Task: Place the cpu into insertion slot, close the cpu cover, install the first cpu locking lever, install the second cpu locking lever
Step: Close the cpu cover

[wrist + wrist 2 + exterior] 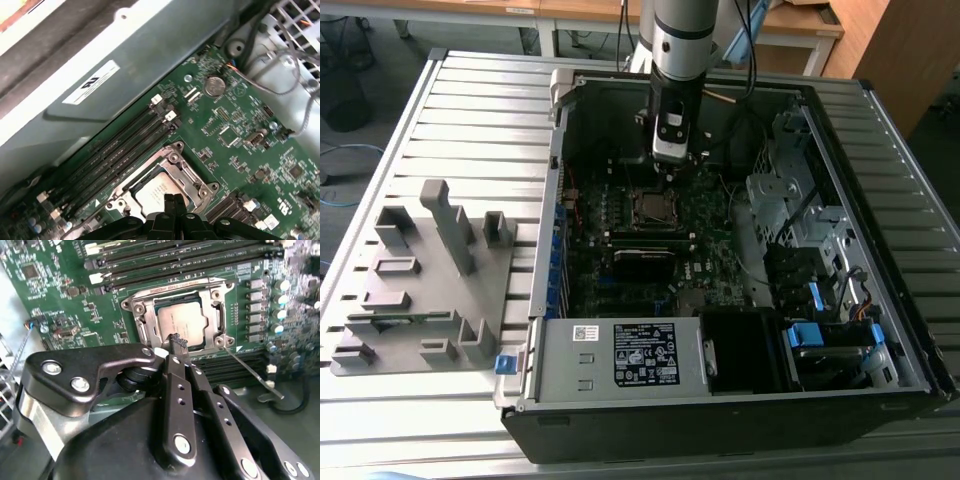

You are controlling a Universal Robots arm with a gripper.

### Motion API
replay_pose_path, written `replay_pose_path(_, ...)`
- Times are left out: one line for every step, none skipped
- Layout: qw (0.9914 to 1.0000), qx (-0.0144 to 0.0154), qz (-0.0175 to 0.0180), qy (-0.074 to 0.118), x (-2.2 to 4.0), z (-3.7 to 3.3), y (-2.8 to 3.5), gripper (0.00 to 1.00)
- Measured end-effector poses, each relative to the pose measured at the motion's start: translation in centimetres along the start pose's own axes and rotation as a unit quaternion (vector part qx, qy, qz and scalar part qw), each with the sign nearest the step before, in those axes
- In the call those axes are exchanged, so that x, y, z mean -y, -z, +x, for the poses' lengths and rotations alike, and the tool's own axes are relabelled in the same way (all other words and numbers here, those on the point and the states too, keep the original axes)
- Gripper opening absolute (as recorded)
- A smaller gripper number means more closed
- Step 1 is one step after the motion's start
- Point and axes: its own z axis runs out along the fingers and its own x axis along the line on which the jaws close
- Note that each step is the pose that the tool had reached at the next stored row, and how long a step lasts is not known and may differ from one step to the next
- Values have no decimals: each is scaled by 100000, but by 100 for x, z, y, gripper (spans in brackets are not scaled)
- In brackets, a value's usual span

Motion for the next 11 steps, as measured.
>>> replay_pose_path(99996,-20,-16,895,0,0,0,11)
replay_pose_path(99984,-42,-31,1794,0,0,0,11)
replay_pose_path(99962,-65,-51,2744,0,0,0,11)
replay_pose_path(99933,-84,-66,3646,0,0,0,11)
replay_pose_path(99897,-106,-85,4538,0,0,0,11)
replay_pose_path(99852,-127,-101,5442,0,0,0,11)
replay_pose_path(99799,-150,-118,6334,0,0,0,11)
replay_pose_path(99738,-169,-134,7233,0,0,0,11)
replay_pose_path(99668,-191,-152,8134,0,0,0,11)
replay_pose_path(99584,-214,-171,9103,0,0,0,11)
replay_pose_path(99498,-235,-188,10006,0,0,0,11)
